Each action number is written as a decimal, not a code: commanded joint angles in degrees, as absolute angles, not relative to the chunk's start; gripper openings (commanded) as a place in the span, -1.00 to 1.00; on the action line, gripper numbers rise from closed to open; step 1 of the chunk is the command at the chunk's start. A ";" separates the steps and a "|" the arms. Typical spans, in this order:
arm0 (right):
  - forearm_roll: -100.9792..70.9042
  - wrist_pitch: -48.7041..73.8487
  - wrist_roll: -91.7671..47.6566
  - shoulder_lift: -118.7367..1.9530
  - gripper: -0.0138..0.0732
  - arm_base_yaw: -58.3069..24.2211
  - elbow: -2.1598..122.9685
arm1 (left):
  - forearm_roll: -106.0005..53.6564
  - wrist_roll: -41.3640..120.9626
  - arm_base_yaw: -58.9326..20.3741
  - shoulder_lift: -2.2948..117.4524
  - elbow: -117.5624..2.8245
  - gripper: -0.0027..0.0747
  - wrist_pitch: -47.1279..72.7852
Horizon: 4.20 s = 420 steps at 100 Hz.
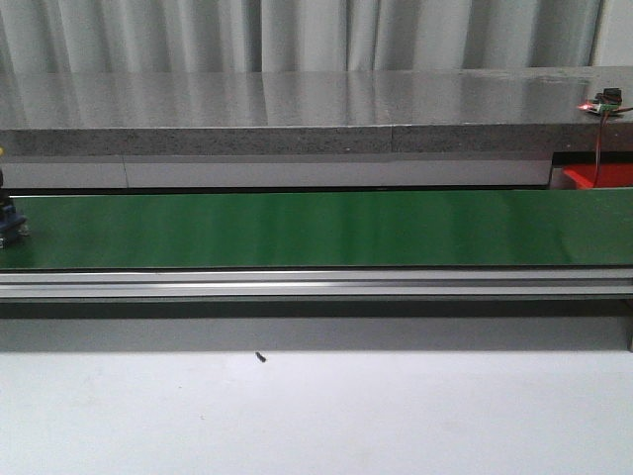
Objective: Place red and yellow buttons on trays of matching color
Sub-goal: 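Set the yellow button on the conveyor start and open the left gripper, then grasp a second yellow button with the left gripper and set it on the belt, then move the right gripper above the first yellow button arriving on the belt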
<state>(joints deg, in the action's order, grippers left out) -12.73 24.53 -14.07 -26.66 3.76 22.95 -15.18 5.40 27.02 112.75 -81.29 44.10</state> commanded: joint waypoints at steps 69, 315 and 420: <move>-12.81 20.72 -14.54 -26.72 -0.95 3.74 24.42 | -15.31 5.65 26.49 98.16 -83.20 -0.53 44.68; -12.81 20.72 -14.54 -26.72 -0.95 3.74 24.42 | -16.96 12.72 4.56 71.41 -77.70 -0.98 55.85; -12.94 19.86 -14.54 -26.72 -0.95 3.74 24.42 | -17.26 12.72 -5.37 27.60 -37.69 -0.98 39.71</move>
<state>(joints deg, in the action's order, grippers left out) -12.73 24.42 -14.07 -26.66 3.76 22.95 -15.80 12.46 -4.89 30.55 -37.87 43.93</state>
